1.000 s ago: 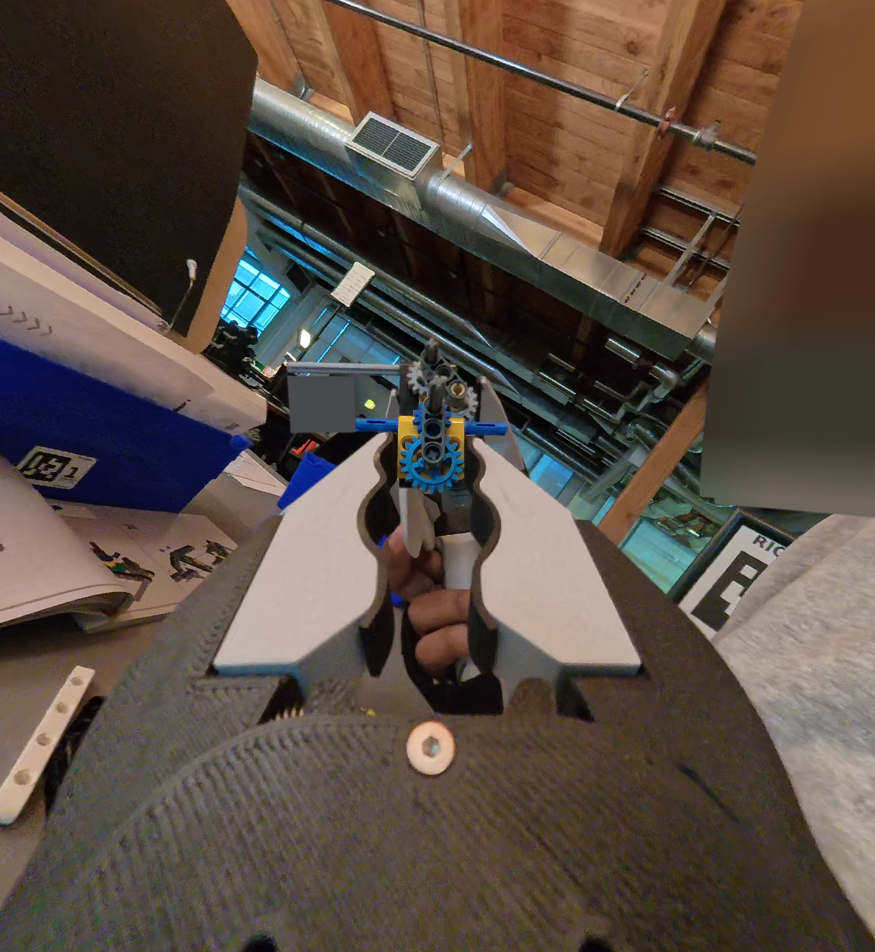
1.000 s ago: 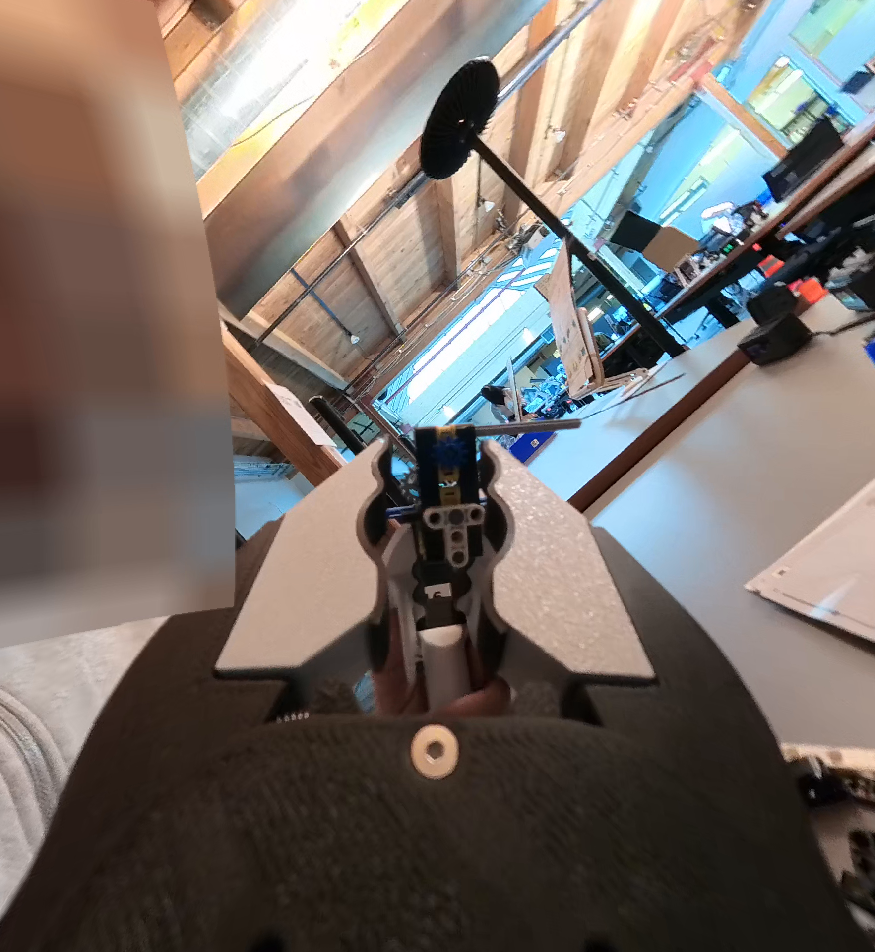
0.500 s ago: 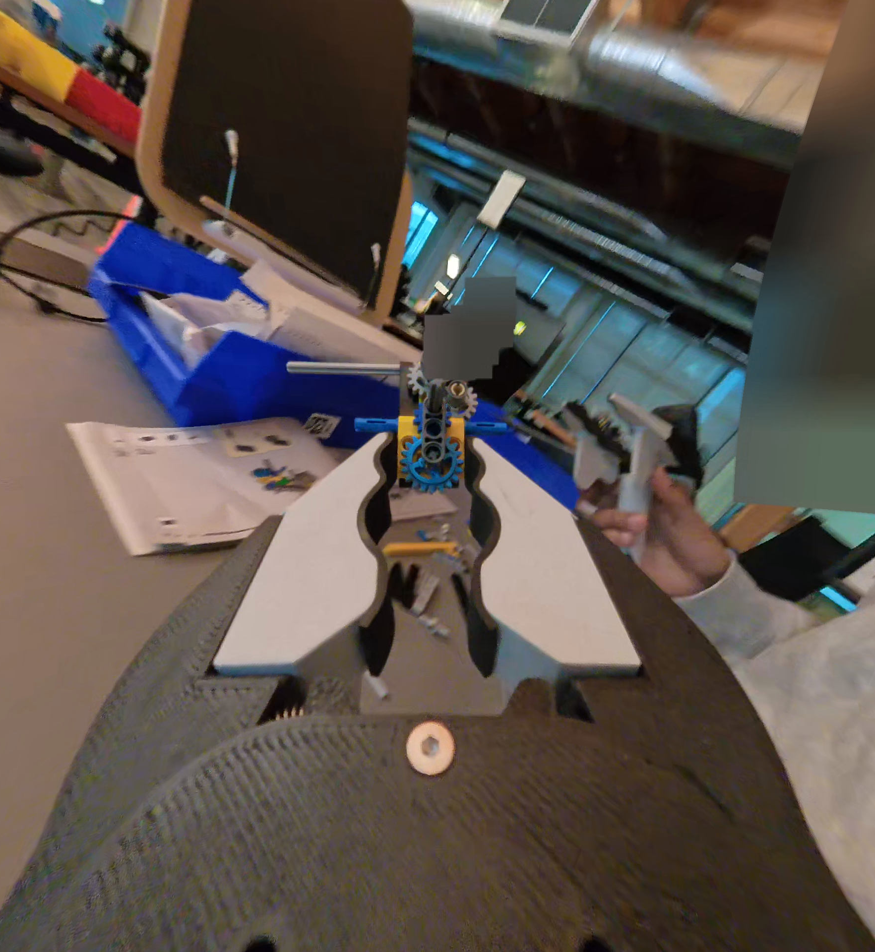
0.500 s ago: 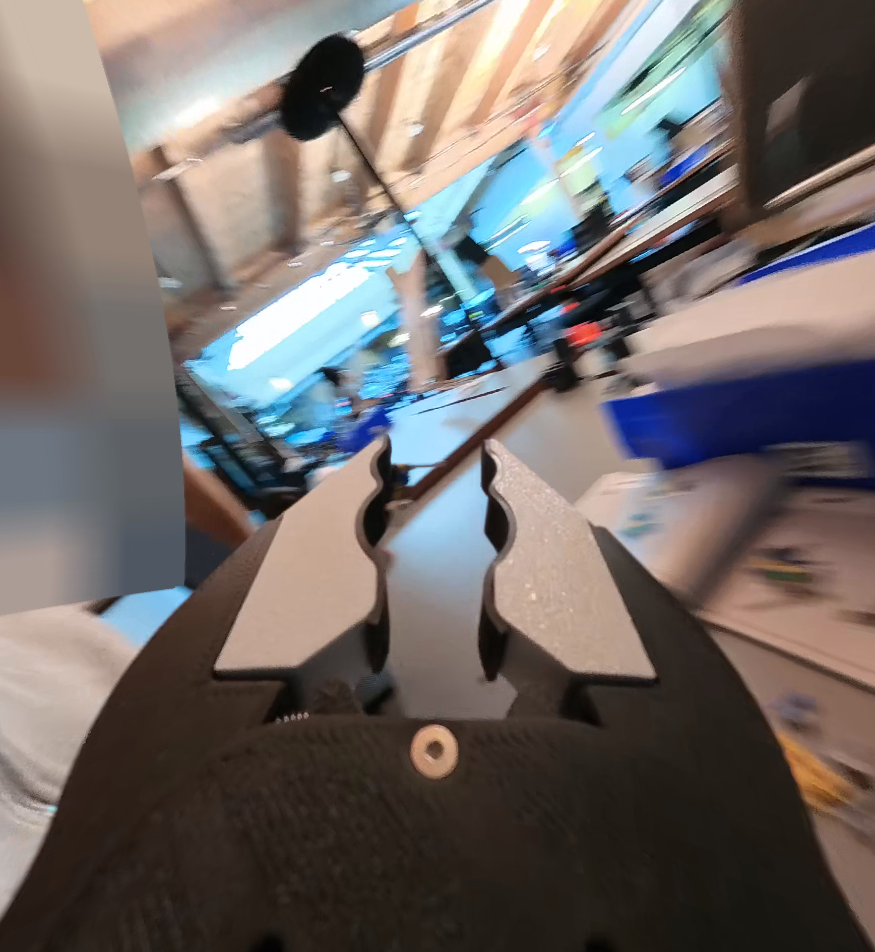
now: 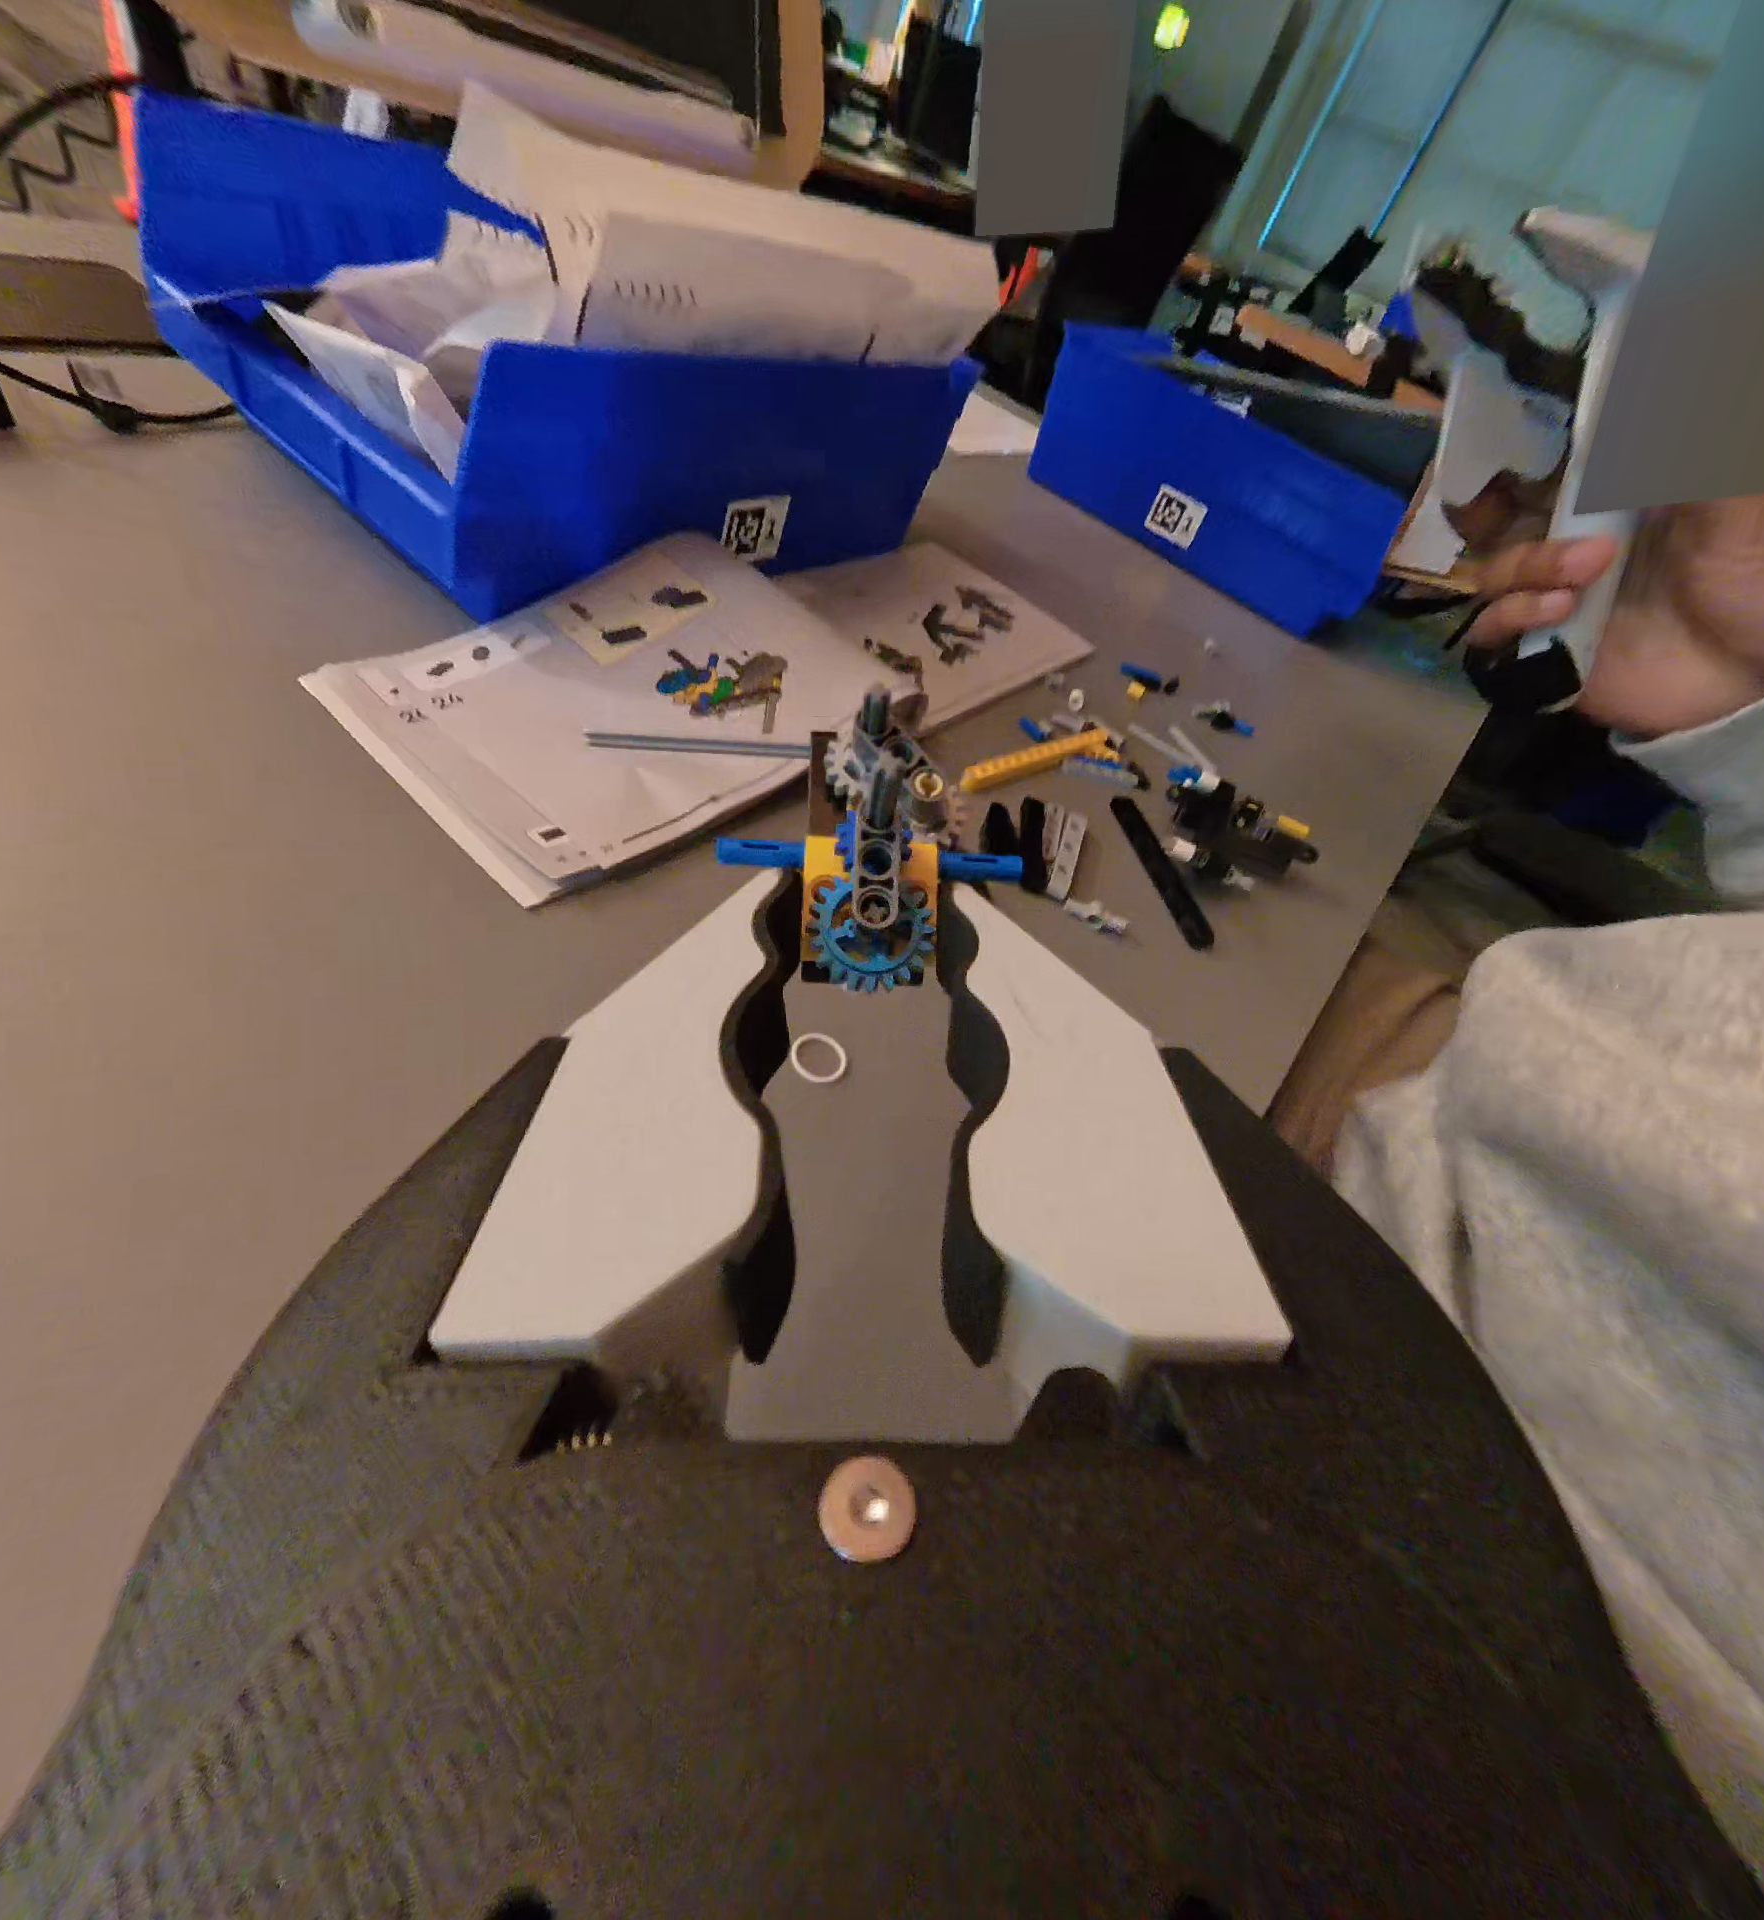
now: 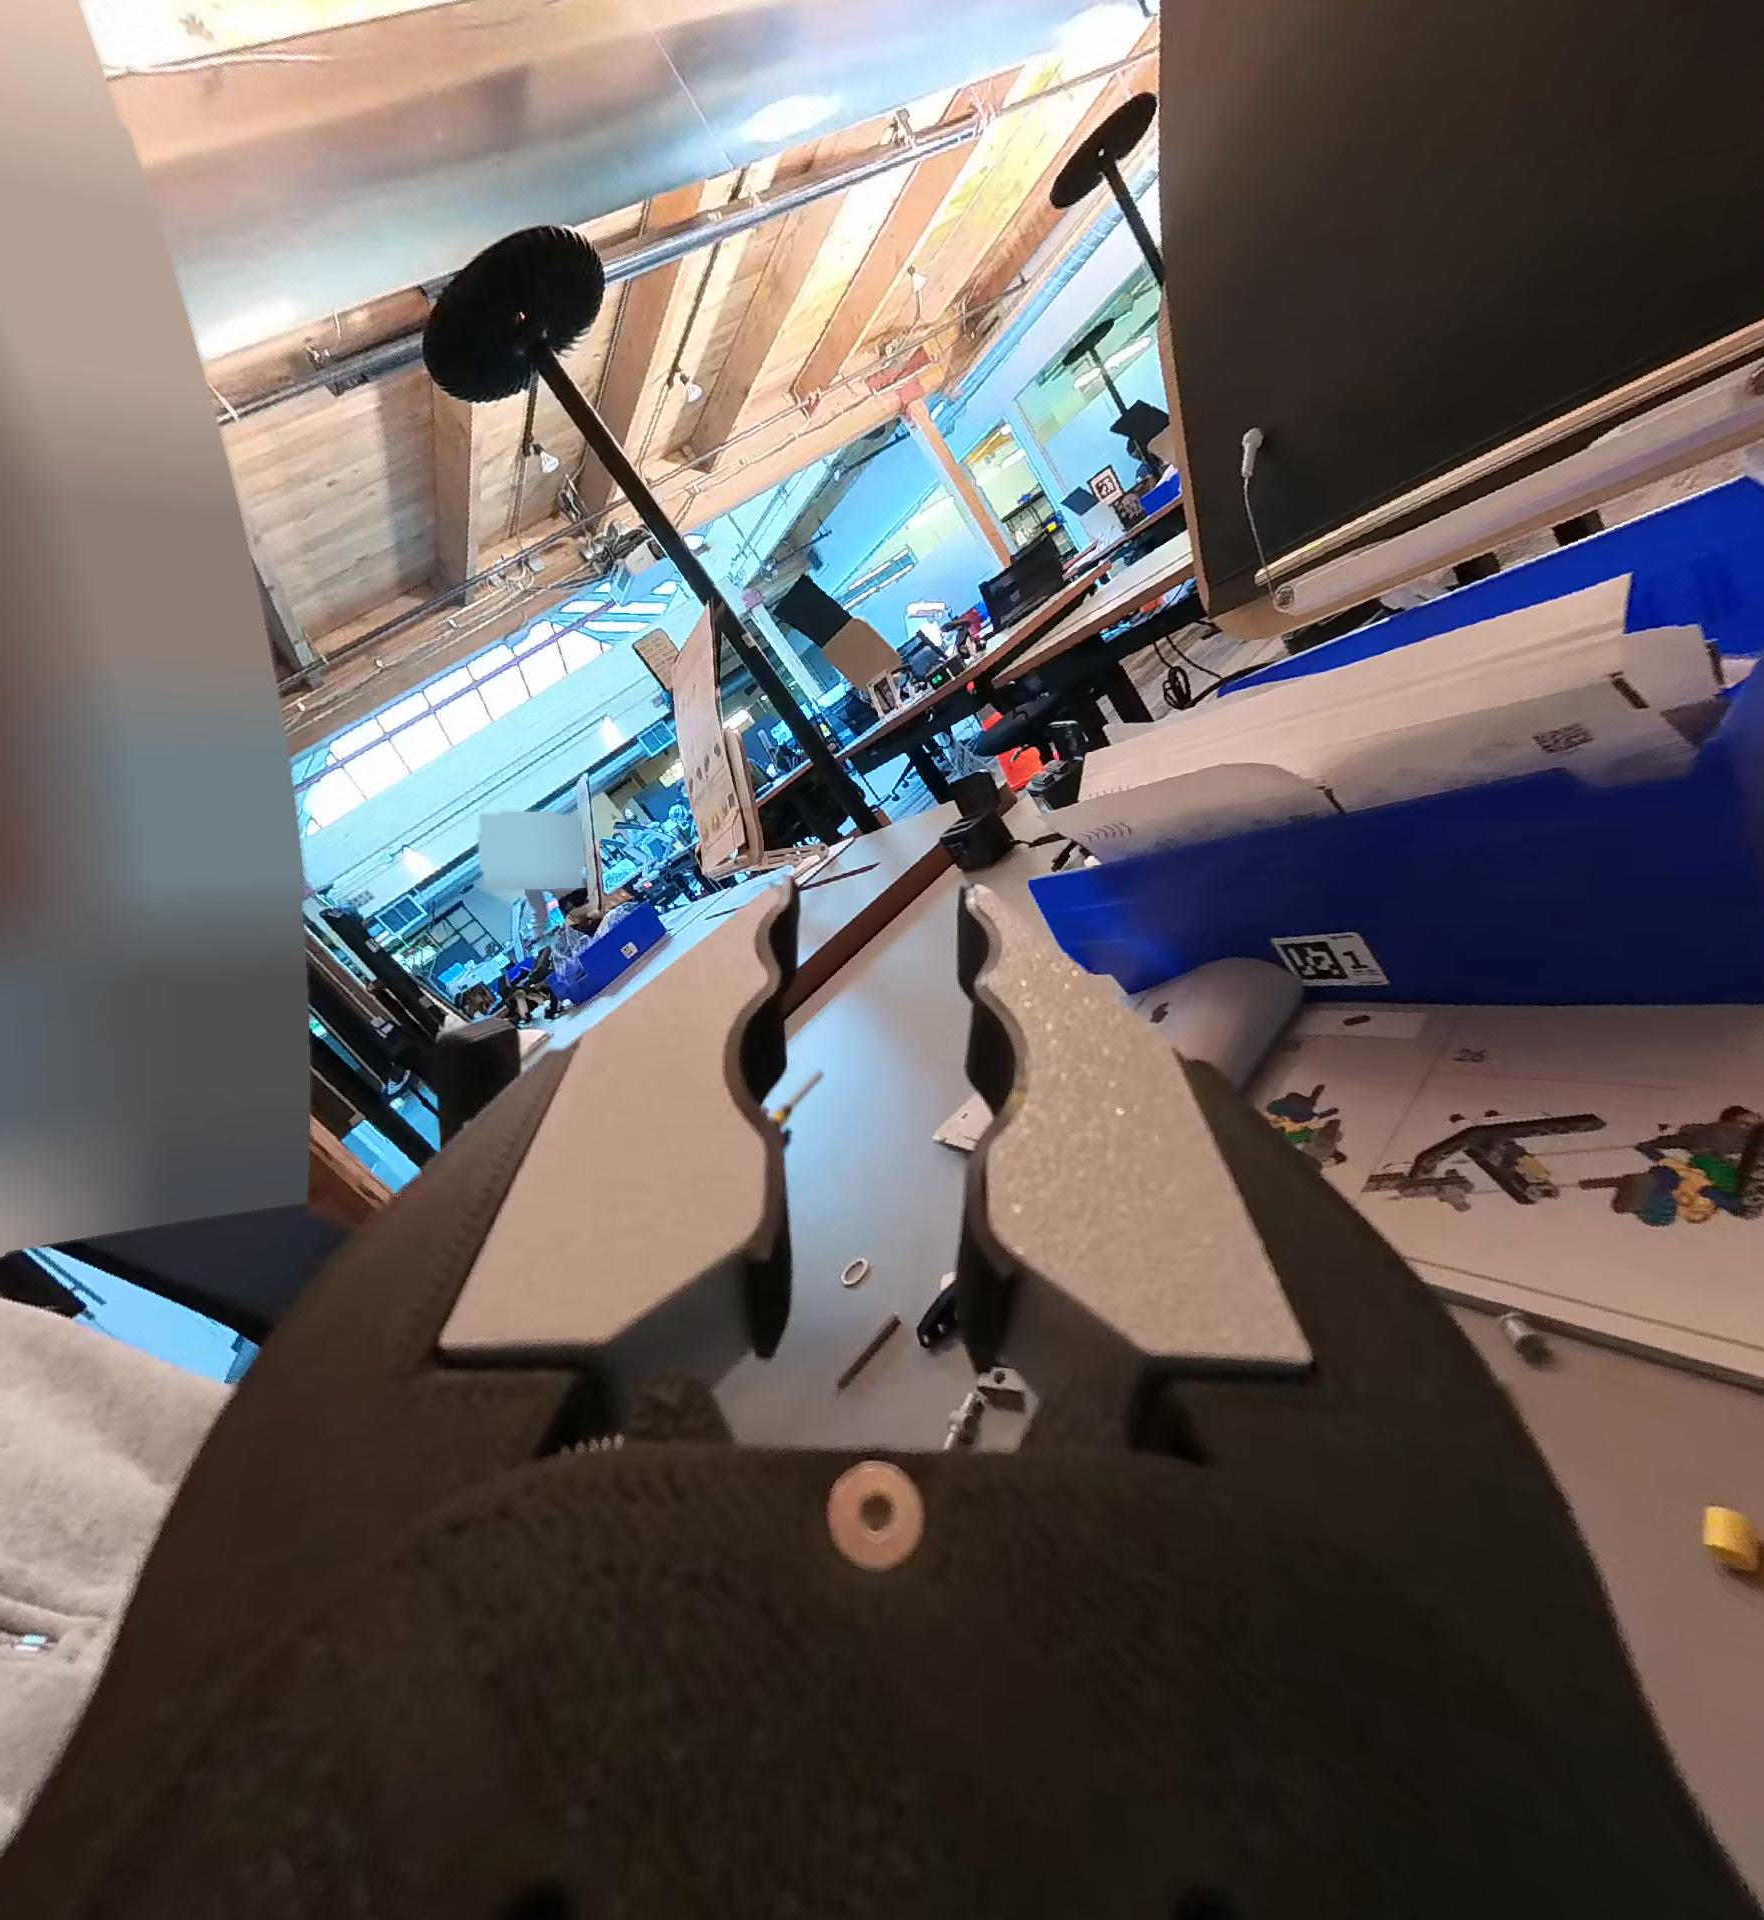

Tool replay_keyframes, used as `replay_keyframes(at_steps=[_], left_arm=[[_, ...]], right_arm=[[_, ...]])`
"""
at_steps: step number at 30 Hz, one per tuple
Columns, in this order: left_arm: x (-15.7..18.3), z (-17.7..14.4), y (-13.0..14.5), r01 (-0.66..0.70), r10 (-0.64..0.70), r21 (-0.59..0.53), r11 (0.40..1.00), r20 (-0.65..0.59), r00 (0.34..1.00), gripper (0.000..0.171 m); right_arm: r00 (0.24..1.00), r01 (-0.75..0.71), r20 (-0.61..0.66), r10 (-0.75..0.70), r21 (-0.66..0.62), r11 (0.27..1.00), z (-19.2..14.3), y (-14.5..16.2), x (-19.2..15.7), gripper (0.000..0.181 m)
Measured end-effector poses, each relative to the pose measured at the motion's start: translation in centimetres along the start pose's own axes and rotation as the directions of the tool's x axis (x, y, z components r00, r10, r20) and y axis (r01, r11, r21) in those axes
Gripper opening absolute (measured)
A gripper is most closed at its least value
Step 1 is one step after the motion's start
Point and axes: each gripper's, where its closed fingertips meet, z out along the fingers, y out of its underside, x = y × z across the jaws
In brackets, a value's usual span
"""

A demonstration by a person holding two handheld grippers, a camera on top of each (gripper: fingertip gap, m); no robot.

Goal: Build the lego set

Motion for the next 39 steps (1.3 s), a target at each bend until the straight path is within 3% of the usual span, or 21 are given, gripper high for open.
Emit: replay_keyframes(at_steps=[14, 24, 39], left_arm=[[-1.9, -0.2, 3.3, -0.019, 0.031, -0.095, 0.995, 0.126, 0.992, 0.023], [-3.9, -1.0, 5.2, 0.041, 0.007, -0.153, 0.987, 0.3, 0.954, 0.023], [-5.0, -1.2, 5.7, 0.102, -0.01, -0.192, 0.976, 0.428, 0.904, 0.023]], right_arm=[[1.0, 0.013, -0.008, -0.013, -0.003, 1.0, 0.3, 0.1, 0.3, 0.027], [1.0, -0.006, -0.009, 0.006, 0.004, 1.0, 0.0, 0.3, 0.9, 0.025], [1.0, -0.023, -0.011, 0.023, 0.022, 0.999, -0.8, 0.1, 1.8, 0.025]])
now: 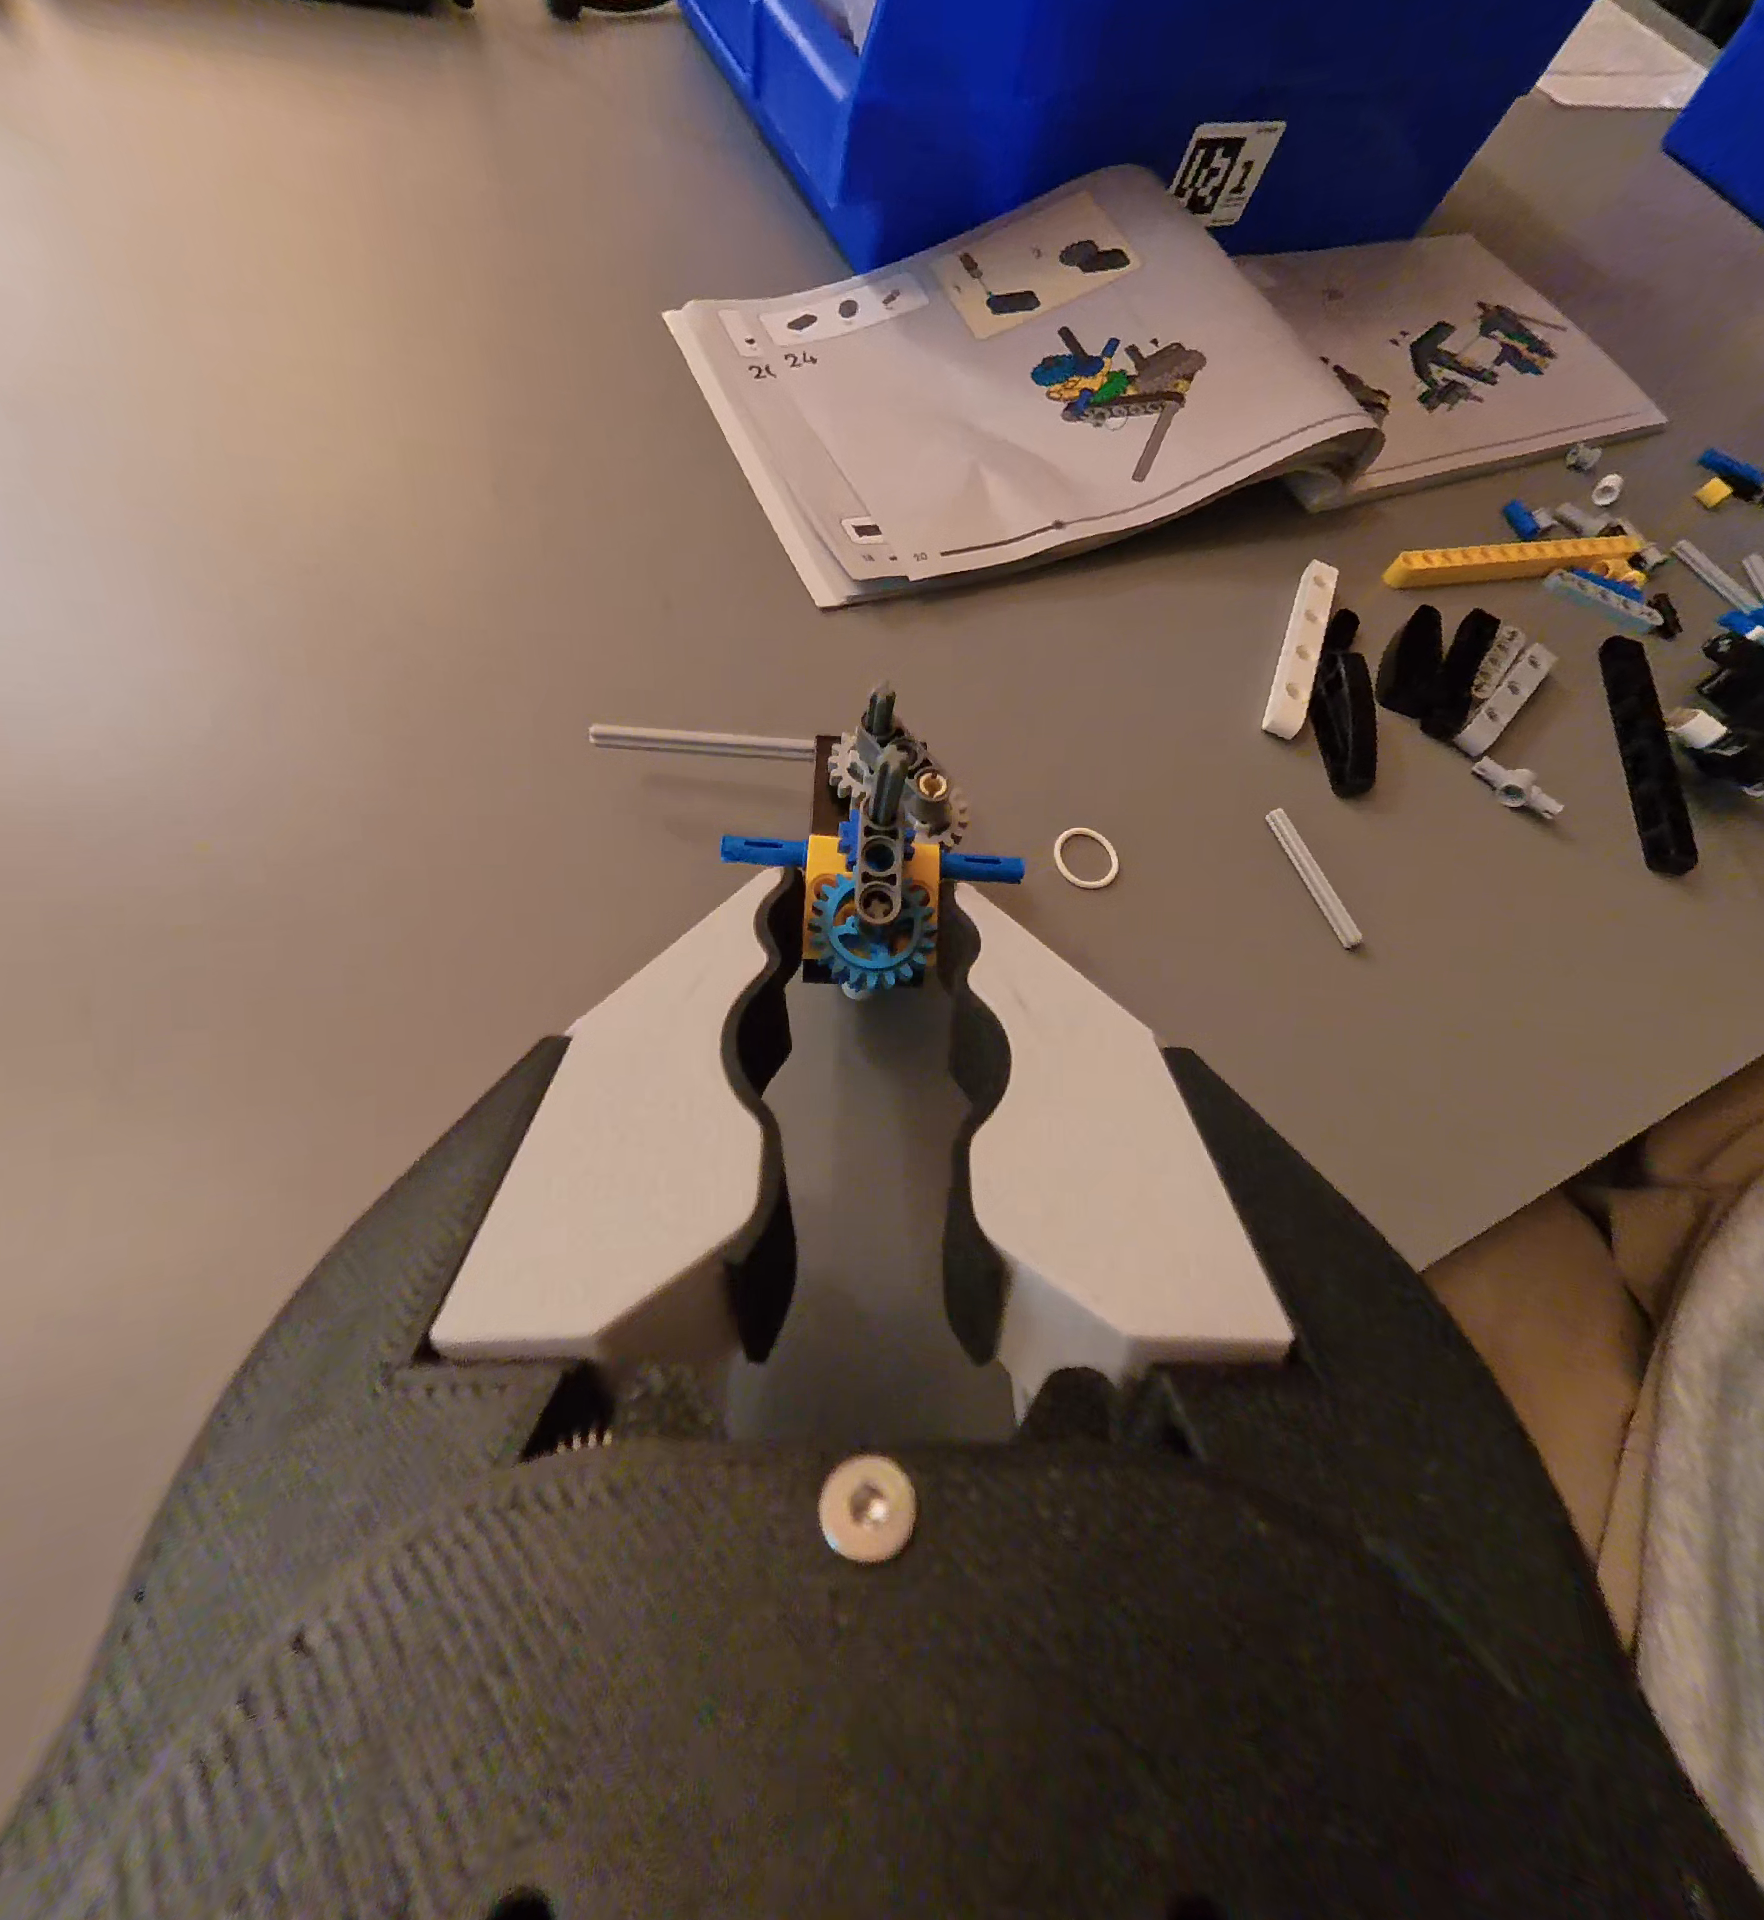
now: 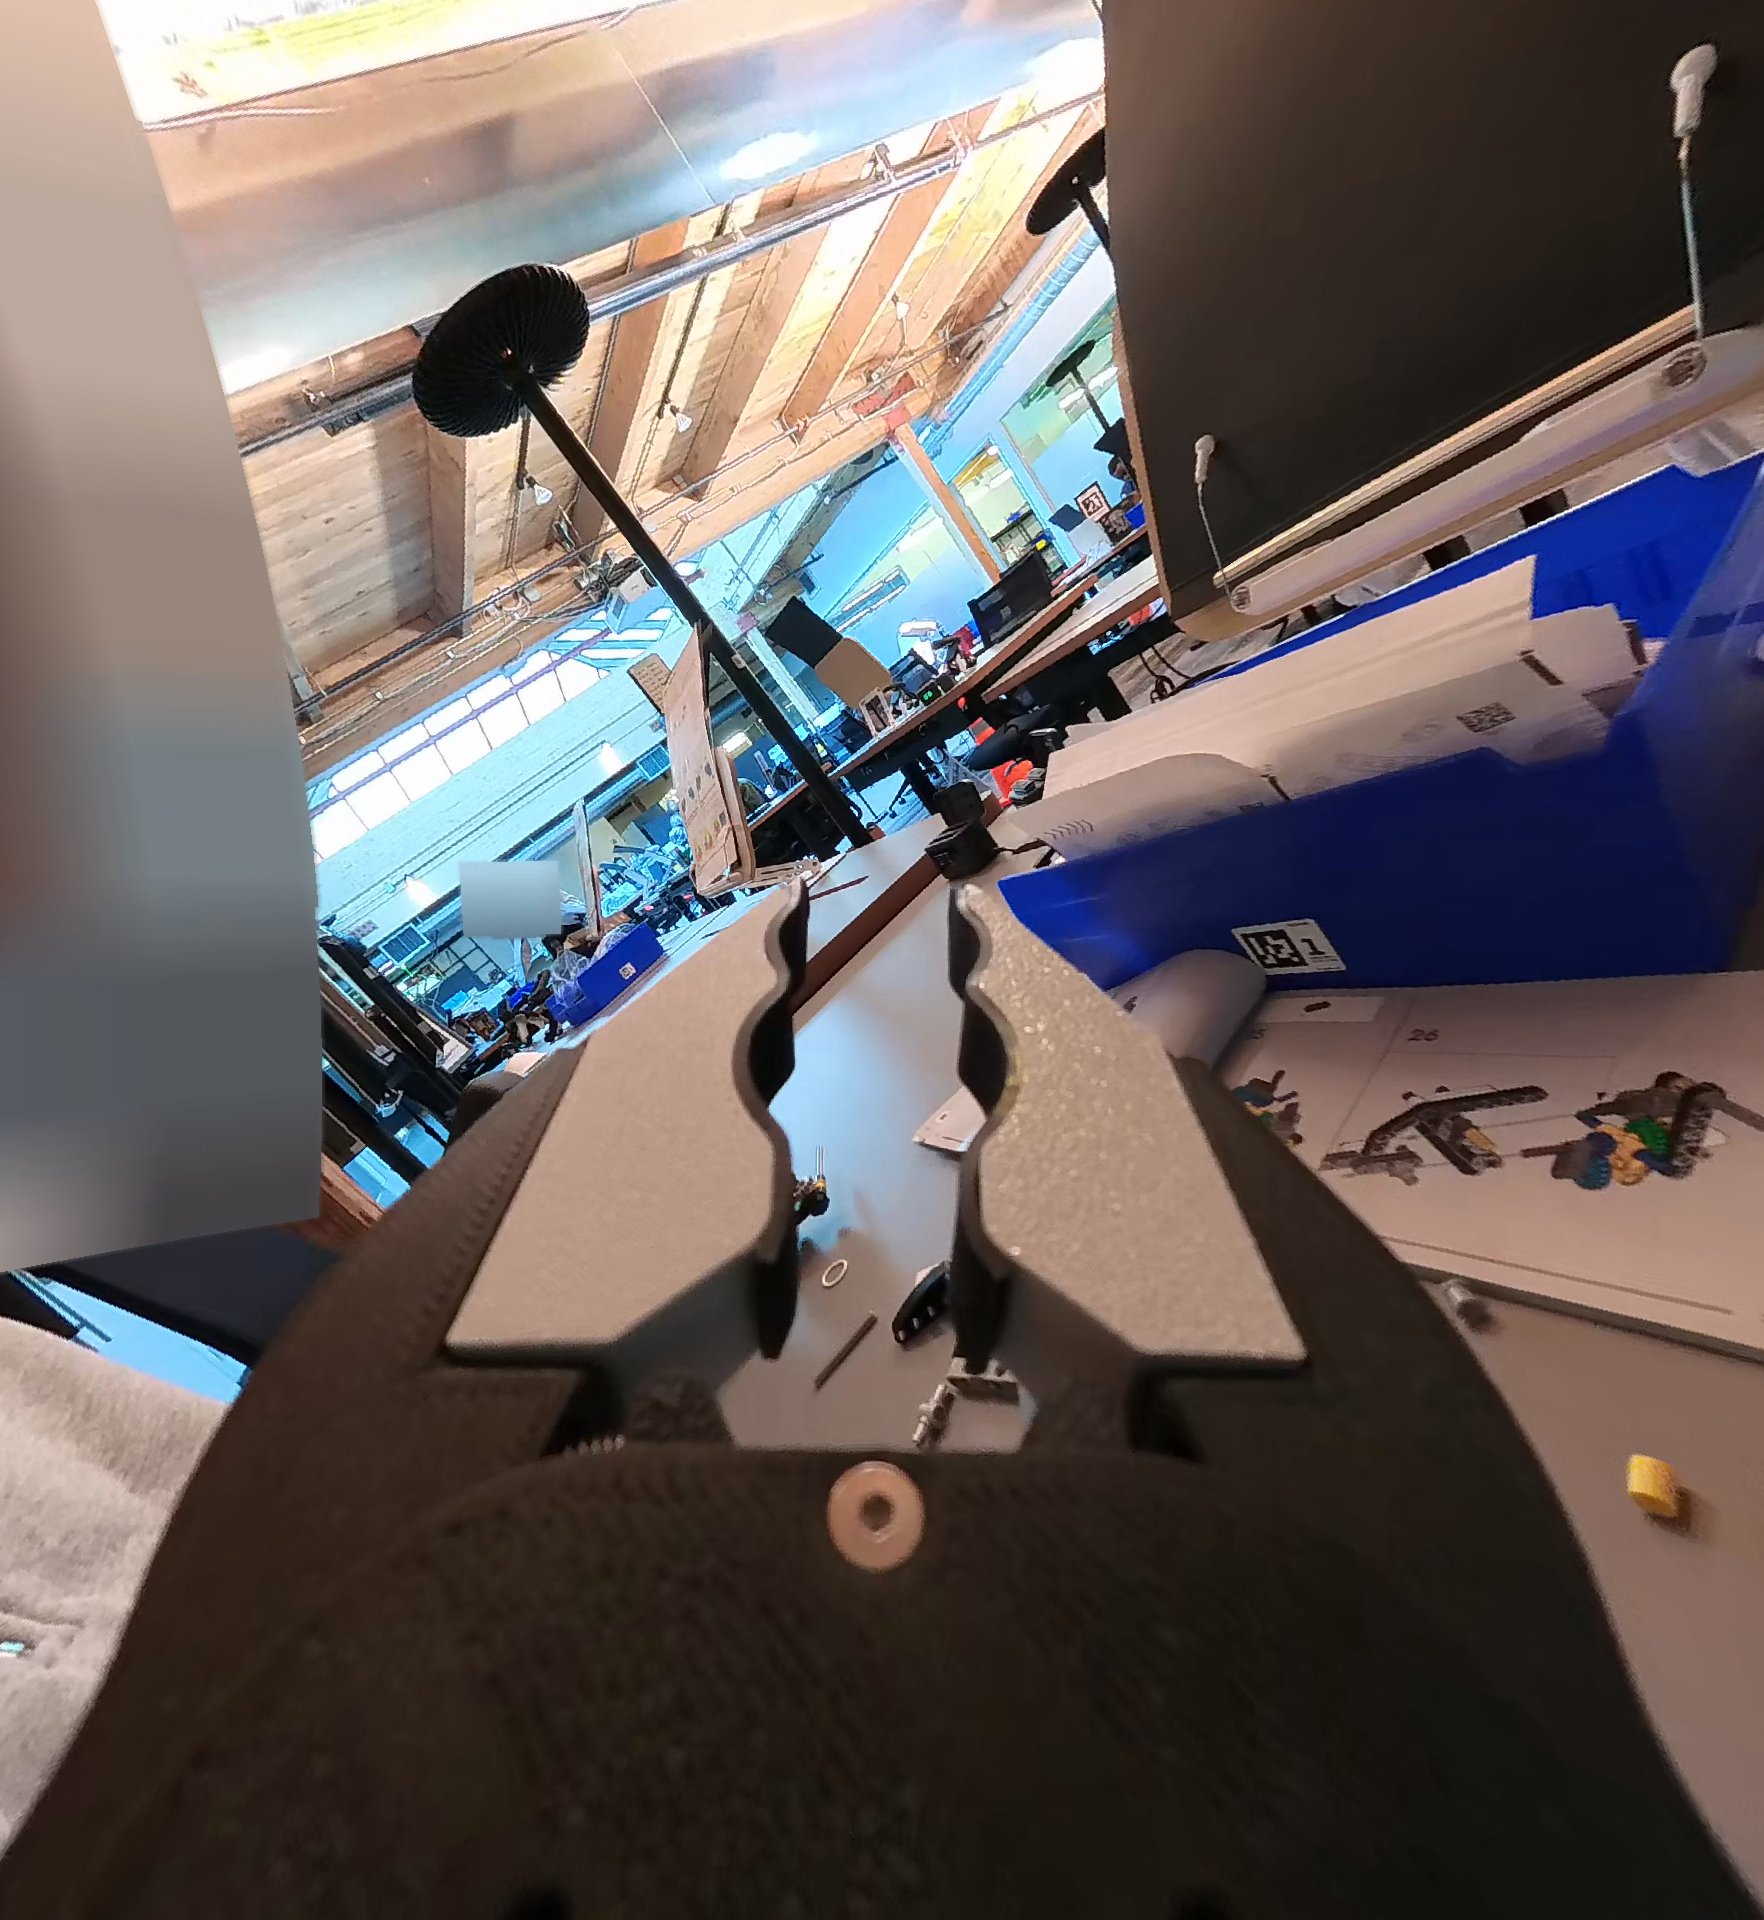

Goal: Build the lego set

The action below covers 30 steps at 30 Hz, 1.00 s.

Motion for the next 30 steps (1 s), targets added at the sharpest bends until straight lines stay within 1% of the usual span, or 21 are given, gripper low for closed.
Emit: replay_keyframes(at_steps=[22, 30], left_arm=[[0.29, 0.12, -0.18, 0.009, -0.009, 0.002, 1.0, 0.022, 1.0, 0.023], [0.73, 0.18, -0.28, 0.01, -0.01, 0.006, 1.0, 0.012, 1.0, 0.023]], right_arm=[[1.0, -0.004, 0.0, 0.004, 0.009, 1.0, -0.47, -0.1, 0.23, 0.024], [1.0, -0.004, 0.001, 0.004, 0.011, 1.0, -0.53, -0.09, 0.22, 0.024]])
